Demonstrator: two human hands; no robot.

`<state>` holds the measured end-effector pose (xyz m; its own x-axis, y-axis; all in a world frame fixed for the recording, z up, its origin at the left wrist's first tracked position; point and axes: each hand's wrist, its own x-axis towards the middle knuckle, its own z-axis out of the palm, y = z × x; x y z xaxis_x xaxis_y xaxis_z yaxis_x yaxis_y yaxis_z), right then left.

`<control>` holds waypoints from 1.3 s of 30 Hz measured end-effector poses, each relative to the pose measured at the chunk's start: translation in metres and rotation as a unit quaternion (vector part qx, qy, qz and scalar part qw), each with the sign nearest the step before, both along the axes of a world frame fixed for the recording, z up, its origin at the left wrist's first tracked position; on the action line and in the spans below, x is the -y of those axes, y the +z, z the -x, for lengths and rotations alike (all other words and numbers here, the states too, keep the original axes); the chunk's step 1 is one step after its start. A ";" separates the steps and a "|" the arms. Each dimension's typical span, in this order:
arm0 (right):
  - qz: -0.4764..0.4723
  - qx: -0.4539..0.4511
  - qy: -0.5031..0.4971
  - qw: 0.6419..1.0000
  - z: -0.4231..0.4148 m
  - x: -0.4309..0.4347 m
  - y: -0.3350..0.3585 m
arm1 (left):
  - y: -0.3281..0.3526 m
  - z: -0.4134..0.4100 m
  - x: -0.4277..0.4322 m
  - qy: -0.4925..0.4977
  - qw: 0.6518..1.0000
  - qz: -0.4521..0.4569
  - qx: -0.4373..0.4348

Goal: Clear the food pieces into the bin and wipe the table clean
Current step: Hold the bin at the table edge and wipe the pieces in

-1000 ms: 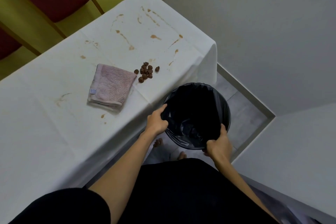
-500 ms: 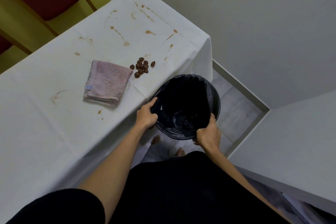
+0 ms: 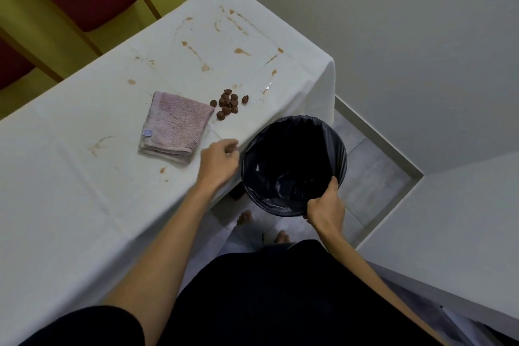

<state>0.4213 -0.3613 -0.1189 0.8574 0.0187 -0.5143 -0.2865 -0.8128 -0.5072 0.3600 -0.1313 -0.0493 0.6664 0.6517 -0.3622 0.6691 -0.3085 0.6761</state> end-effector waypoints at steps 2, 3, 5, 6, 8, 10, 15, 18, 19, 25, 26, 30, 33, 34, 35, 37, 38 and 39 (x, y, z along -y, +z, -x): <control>-0.002 0.006 0.003 1.000 -0.001 -0.004 0.000 | 0.011 -0.002 -0.016 0.035 0.999 -0.012 0.029; -0.004 0.005 0.005 1.000 -0.001 -0.005 0.000 | 0.016 -0.003 -0.024 0.056 0.997 -0.025 0.041; -0.003 0.005 0.008 1.000 0.000 -0.007 0.001 | 0.024 -0.004 -0.040 0.096 0.991 -0.063 0.063; -0.003 0.005 0.008 1.000 0.000 -0.007 0.001 | 0.027 -0.005 -0.047 0.111 0.988 -0.083 0.070; -0.004 0.002 0.006 1.000 0.001 -0.006 0.000 | 0.028 -0.006 -0.059 0.129 0.982 -0.112 0.077; -0.003 0.002 0.005 1.000 0.000 -0.007 0.000 | 0.025 -0.008 -0.072 0.143 0.977 -0.131 0.091; 0.005 0.002 0.016 1.000 -0.005 -0.014 0.004 | 0.011 -0.008 -0.108 0.163 0.962 -0.215 0.028; 0.007 -0.002 0.024 1.000 -0.007 -0.013 0.004 | 0.006 -0.010 -0.120 0.134 0.967 -0.213 -0.037; 0.008 -0.003 0.026 1.000 -0.008 -0.014 0.004 | 0.002 -0.010 -0.121 0.103 0.970 -0.214 -0.062; 0.017 -0.013 0.020 1.000 -0.011 -0.016 0.007 | -0.025 -0.010 -0.109 0.007 0.971 -0.150 -0.186; 0.019 -0.015 0.017 1.000 -0.011 -0.015 0.006 | -0.027 -0.011 -0.108 0.003 0.970 -0.151 -0.188; 0.016 -0.013 0.016 1.000 -0.012 -0.015 0.005 | -0.035 -0.016 -0.113 0.004 0.967 -0.180 -0.183; 0.009 -0.014 0.015 1.000 -0.012 -0.016 0.004 | -0.036 -0.014 -0.122 0.008 0.964 -0.221 -0.150; 0.009 -0.014 0.015 1.000 -0.012 -0.016 0.003 | -0.035 -0.013 -0.124 0.007 0.964 -0.228 -0.134; 0.009 -0.015 0.014 1.000 -0.011 -0.017 0.002 | -0.034 -0.010 -0.127 0.006 0.965 -0.231 -0.120; 0.009 -0.015 0.013 1.000 -0.011 -0.017 0.001 | -0.032 -0.006 -0.129 0.009 0.968 -0.231 -0.097; 0.012 -0.014 0.013 1.000 -0.012 -0.018 0.001 | -0.032 -0.005 -0.130 0.011 0.968 -0.234 -0.092; 0.014 -0.013 0.014 1.000 -0.012 -0.018 0.001 | -0.033 -0.004 -0.130 0.016 0.966 -0.240 -0.099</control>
<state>0.4333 -0.3431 -0.1177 0.8428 0.0285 -0.5374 -0.2758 -0.8345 -0.4769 0.3644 -0.0015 -0.0819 0.5919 0.7951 -0.1317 0.7849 -0.5316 0.3182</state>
